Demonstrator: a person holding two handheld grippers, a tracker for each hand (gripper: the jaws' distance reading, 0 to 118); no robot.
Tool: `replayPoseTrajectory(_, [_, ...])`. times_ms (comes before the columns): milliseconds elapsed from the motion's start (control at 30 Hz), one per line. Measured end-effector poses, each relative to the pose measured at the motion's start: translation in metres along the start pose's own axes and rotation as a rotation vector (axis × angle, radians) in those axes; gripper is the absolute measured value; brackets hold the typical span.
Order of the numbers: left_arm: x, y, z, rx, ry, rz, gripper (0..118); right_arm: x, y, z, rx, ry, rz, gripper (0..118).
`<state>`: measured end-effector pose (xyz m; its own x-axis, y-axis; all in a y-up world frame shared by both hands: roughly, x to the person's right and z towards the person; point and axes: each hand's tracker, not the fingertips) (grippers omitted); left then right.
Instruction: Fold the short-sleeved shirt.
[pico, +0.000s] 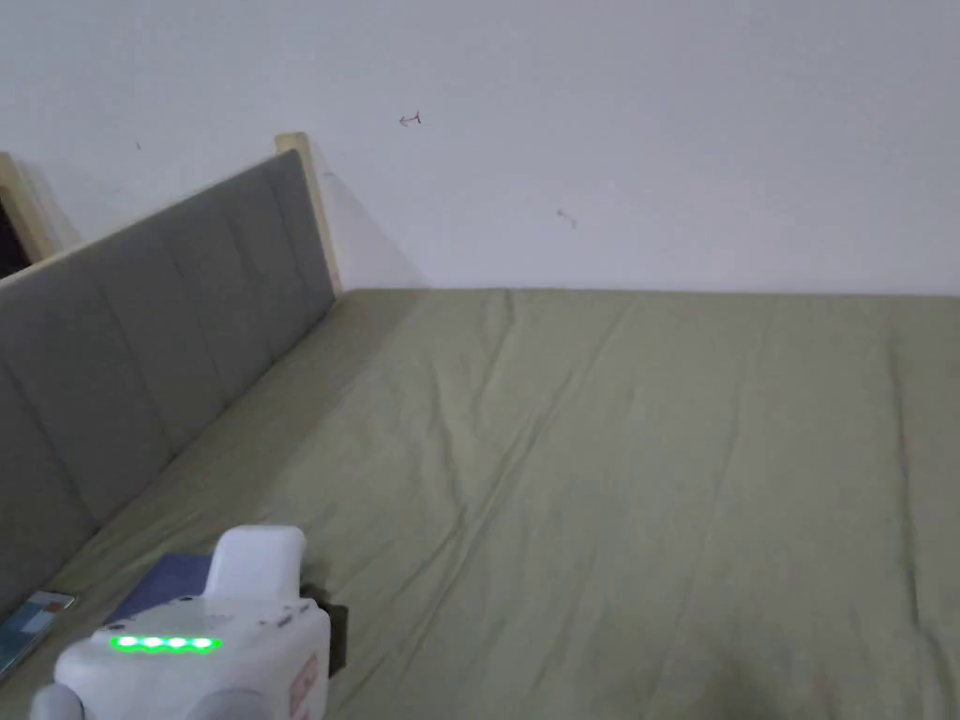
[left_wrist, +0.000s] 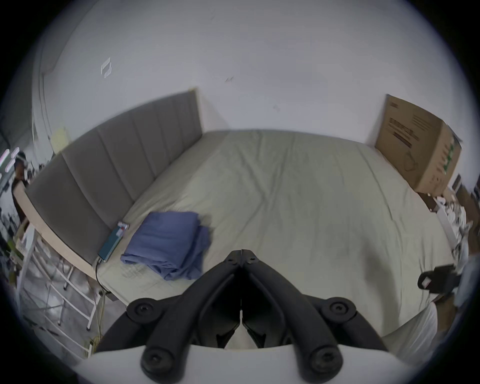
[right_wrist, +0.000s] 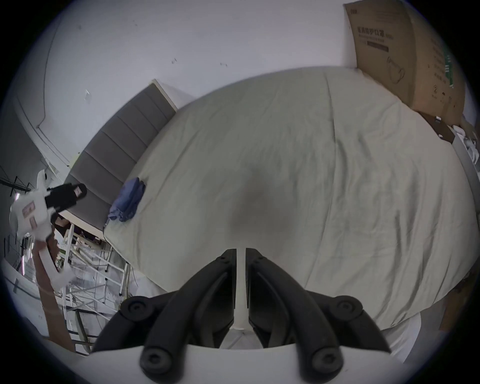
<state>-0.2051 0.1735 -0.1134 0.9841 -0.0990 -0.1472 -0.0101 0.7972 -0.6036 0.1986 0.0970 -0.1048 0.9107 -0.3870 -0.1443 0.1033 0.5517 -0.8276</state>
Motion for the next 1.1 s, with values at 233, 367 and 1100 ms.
replayPoseTrajectory(233, [0.085, -0.018, 0.068, 0.069, -0.129, 0.02, 0, -0.012, -0.007, 0.052, 0.15, 0.007, 0.074, 8])
replayPoseTrajectory(367, [0.114, -0.02, 0.109, 0.184, -0.143, -0.031, 0, -0.024, -0.009, 0.088, 0.298, -0.044, 0.11, 8])
replayPoseTrajectory(1100, [0.136, -0.039, 0.203, 0.471, -0.251, 0.027, 112, -0.082, -0.051, 0.175, 0.798, -0.334, 0.277, 108])
